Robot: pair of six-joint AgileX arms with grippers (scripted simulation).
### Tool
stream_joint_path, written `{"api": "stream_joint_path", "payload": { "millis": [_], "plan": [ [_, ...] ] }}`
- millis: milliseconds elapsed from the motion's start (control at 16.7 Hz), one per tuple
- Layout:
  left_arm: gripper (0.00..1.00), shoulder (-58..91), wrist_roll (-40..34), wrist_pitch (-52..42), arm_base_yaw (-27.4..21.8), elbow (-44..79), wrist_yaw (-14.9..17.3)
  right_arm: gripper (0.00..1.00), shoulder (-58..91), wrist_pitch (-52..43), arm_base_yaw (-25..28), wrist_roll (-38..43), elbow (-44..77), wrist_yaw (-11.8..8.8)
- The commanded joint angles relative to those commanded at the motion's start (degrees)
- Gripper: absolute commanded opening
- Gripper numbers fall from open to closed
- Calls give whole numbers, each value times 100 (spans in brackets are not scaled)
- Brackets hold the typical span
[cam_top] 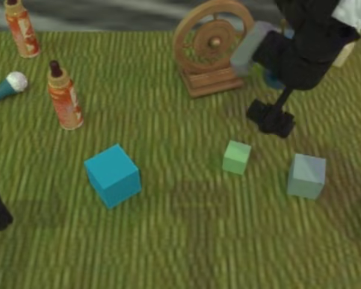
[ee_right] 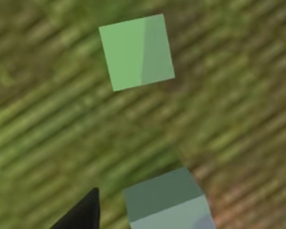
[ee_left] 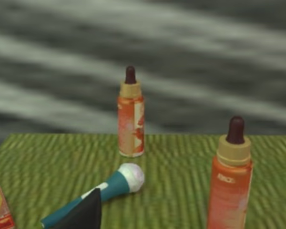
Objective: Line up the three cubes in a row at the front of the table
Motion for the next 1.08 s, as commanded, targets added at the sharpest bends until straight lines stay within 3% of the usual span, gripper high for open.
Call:
{"api": "stream_joint_path", "payload": {
  "millis": [420,840,1080],
  "plan": [
    [100,0,0,0,0,0,0,100,2168,-1033,482,-603,1939,2],
    [100,0,0,0,0,0,0,100,2239,-1035,473,-621,1975,2],
    [100,0,0,0,0,0,0,100,2442,-386,495,-625,1533,4]
  ]
}}
